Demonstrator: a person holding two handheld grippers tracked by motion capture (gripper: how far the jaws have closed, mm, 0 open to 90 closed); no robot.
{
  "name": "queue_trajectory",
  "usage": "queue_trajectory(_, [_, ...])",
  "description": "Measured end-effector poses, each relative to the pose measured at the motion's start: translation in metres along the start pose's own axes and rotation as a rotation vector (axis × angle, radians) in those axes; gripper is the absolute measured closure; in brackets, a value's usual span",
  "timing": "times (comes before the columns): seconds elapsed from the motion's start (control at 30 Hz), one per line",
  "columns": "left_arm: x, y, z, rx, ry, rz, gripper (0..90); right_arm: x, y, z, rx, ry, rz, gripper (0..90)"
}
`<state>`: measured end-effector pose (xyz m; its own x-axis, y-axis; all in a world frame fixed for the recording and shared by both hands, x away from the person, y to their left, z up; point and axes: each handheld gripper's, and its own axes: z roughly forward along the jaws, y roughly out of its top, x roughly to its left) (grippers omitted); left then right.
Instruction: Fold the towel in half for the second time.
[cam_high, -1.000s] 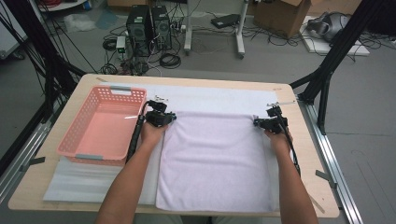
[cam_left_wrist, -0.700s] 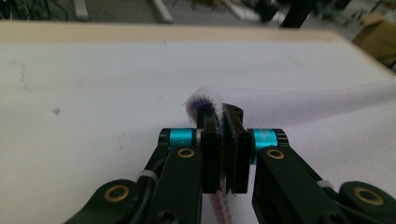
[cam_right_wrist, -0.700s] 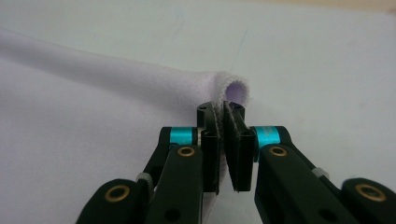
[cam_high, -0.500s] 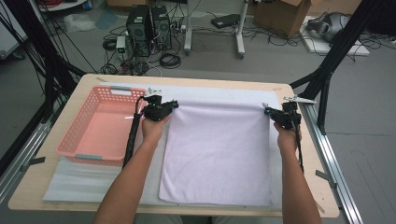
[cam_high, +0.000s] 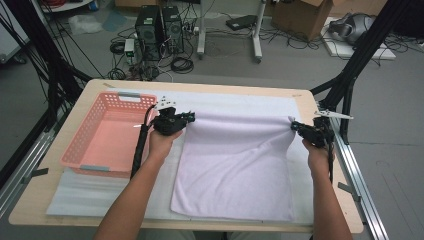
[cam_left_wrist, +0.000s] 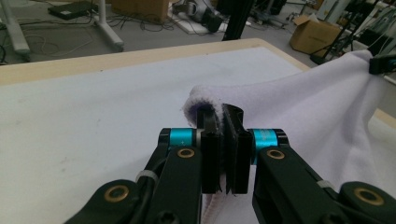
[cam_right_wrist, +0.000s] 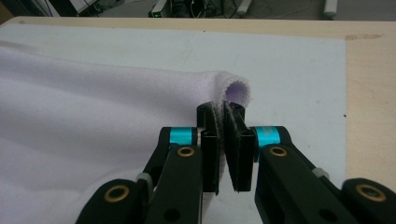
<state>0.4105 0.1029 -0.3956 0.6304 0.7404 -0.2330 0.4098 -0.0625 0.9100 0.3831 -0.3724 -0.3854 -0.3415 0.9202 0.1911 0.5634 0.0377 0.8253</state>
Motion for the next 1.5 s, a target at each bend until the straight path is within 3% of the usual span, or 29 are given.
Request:
queue_trajectory(0.1, [-0.002,-0.007,-0.010,-0.004,-0.002,-0.005,85.9,0.008,-0.002,-0.008,-0.011,0.010,-0.019,85.0])
queue_trajectory(0.3, [-0.015,-0.026,-0.028,0.005,-0.023,0.031,85.9,0.025,-0.015,-0.025,-0.020,0.006,-0.063,85.1])
queue_trajectory(0.53, [-0.027,-0.038,-0.042,-0.004,-0.031,0.058,85.9,0.032,-0.040,-0.038,-0.016,0.002,-0.053,84.9])
queue_trajectory(0.83, [-0.042,-0.053,-0.066,-0.026,-0.062,0.077,85.8,0.045,-0.071,-0.063,-0.028,0.038,-0.066,84.4])
queue_trajectory(0.93, [-0.049,-0.060,-0.071,-0.017,-0.069,0.105,85.8,0.047,-0.084,-0.069,-0.016,0.042,-0.068,84.2])
queue_trajectory(1.03, [-0.051,-0.069,-0.072,0.012,-0.072,0.101,85.3,0.044,-0.096,-0.070,-0.005,0.049,-0.057,83.8])
queue_trajectory(1.1, [-0.052,-0.074,-0.070,0.032,-0.068,0.083,79.2,0.044,-0.099,-0.071,0.005,0.055,-0.046,82.2])
queue_trajectory(1.13, [-0.052,-0.074,-0.068,0.052,-0.069,0.083,70.8,0.044,-0.098,-0.071,0.009,0.055,-0.046,79.7])
queue_trajectory(1.17, [-0.052,-0.074,-0.066,0.068,-0.065,0.076,60.7,0.044,-0.097,-0.071,0.021,0.052,-0.044,73.4])
queue_trajectory(1.27, [-0.048,-0.070,-0.060,0.062,-0.037,0.073,48.1,0.044,-0.092,-0.073,0.021,0.024,-0.022,53.6])
queue_trajectory(1.37, [-0.042,-0.065,-0.053,0.071,-0.012,0.059,44.5,0.045,-0.081,-0.074,0.006,-0.002,-0.022,45.8])
queue_trajectory(1.43, [-0.038,-0.064,-0.048,0.087,-0.018,0.051,44.5,0.045,-0.072,-0.066,0.036,-0.008,-0.054,46.1])
queue_trajectory(1.5, [-0.034,-0.068,-0.040,0.131,0.003,0.032,45.1,0.045,-0.066,-0.054,0.067,-0.004,-0.064,46.9])
